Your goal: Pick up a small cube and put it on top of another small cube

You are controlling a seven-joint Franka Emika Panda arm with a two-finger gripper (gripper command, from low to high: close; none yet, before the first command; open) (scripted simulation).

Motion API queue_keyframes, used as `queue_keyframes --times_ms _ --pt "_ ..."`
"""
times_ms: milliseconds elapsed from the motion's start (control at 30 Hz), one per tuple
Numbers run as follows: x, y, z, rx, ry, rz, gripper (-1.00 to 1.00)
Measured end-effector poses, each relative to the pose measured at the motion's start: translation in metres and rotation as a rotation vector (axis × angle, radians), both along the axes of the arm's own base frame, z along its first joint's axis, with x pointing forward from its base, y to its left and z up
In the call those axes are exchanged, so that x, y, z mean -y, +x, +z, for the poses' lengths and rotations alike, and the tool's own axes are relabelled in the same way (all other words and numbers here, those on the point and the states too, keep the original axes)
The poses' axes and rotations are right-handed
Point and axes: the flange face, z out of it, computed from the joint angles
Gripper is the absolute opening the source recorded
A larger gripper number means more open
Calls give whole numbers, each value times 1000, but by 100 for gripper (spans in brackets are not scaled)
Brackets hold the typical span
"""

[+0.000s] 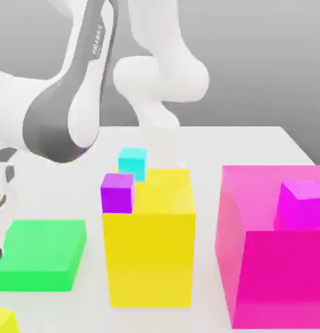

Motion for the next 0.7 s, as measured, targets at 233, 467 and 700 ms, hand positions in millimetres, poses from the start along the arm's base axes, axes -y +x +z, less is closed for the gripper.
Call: queue_keyframes --times_ms 233,467,700 --pt "14 -10 -95 -42 17 -104 -100" --pt "15 -9 -85 -41 16 -105 -100" --pt "-18 -6 15 -35 26 105 -100"
